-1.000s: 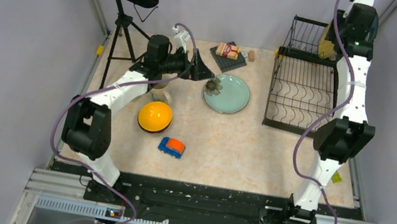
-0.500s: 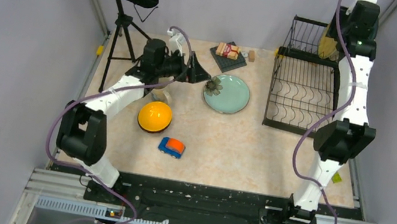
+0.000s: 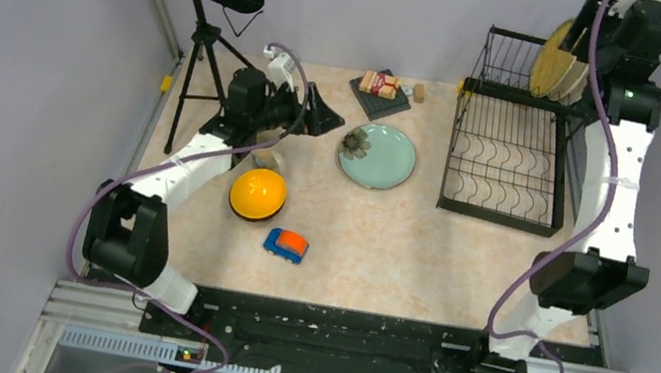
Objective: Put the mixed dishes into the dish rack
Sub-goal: Pick up the plate at the center of the board.
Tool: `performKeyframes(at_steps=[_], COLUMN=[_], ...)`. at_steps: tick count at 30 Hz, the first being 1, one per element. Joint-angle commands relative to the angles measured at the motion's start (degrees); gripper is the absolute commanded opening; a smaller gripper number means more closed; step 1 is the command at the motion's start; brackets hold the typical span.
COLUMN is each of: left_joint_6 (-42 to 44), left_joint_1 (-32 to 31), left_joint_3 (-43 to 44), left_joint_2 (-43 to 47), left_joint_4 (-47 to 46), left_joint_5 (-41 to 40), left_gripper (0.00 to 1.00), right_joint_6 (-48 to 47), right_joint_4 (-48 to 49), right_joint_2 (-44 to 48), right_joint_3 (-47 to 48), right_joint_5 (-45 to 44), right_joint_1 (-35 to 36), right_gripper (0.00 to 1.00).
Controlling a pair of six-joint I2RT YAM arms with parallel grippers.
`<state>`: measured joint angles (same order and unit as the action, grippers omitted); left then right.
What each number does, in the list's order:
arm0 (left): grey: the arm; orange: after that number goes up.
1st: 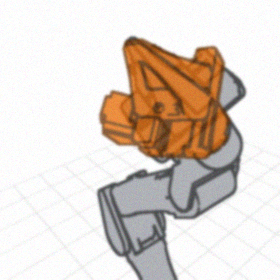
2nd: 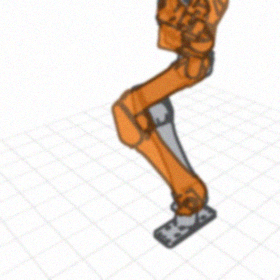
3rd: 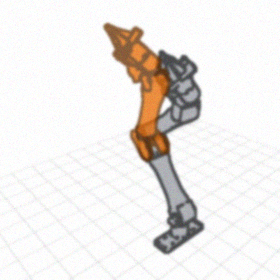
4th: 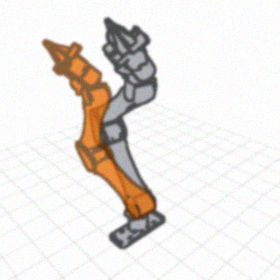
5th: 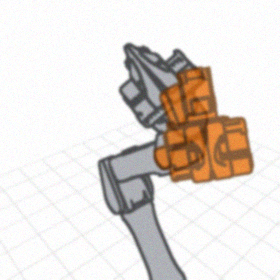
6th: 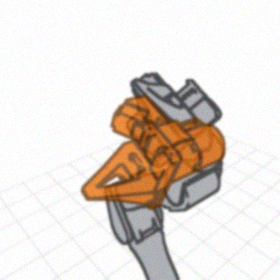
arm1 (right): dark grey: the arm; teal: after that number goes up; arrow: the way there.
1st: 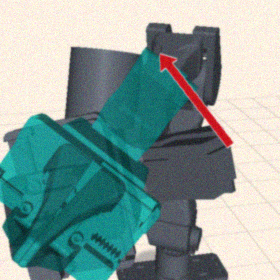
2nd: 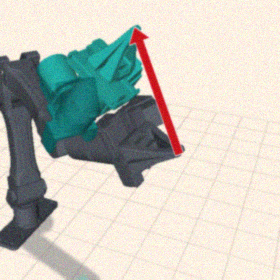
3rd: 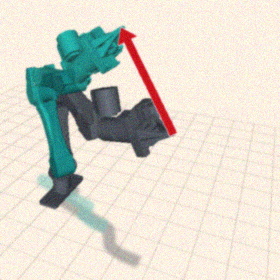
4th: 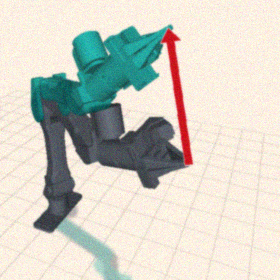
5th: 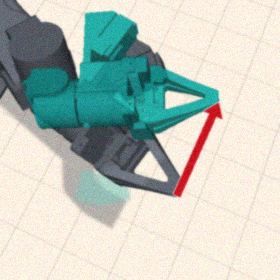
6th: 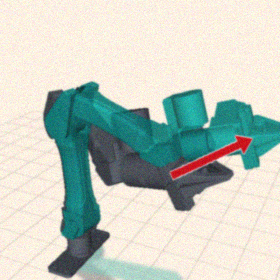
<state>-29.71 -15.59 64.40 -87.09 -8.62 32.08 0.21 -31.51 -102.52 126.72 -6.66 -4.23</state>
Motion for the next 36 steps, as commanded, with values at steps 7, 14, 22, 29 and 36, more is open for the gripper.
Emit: performKeyframes(at_steps=[7,14,22,29,36], left_joint_6=[-1.88,-2.98,-3.26,0.56,-4.00], left_joint_1=[0.85,1.14,1.18,1.88,2.42], left_joint_3=[-0.27,-0.18,4.82,3.44,3.43], left_joint_2=[3.54,4.56,3.42,4.87,5.32], left_joint_4=[-4.20,-2.82,3.32,-4.13,-6.08], left_joint_5=[-1.66,-8.40,-12.16,-3.32,-3.44], left_gripper=[0.99,0.99,0.99,0.99,0.99], right_joint_6=[20.37,26.28,30.05,29.68,28.85], right_joint_4=[24.07,28.38,27.15,22.74,17.46], right_joint_2=[21.05,30.09,33.55,31.89,28.96], right_joint_3=[-35.31,-50.61,-60.59,-65.50,-65.20], right_joint_5=[20.09,21.20,27.28,27.85,27.24], right_joint_1=[0.60,0.71,3.82,8.26,13.75], right_gripper=[0.64,0.66,0.70,0.70,0.74])
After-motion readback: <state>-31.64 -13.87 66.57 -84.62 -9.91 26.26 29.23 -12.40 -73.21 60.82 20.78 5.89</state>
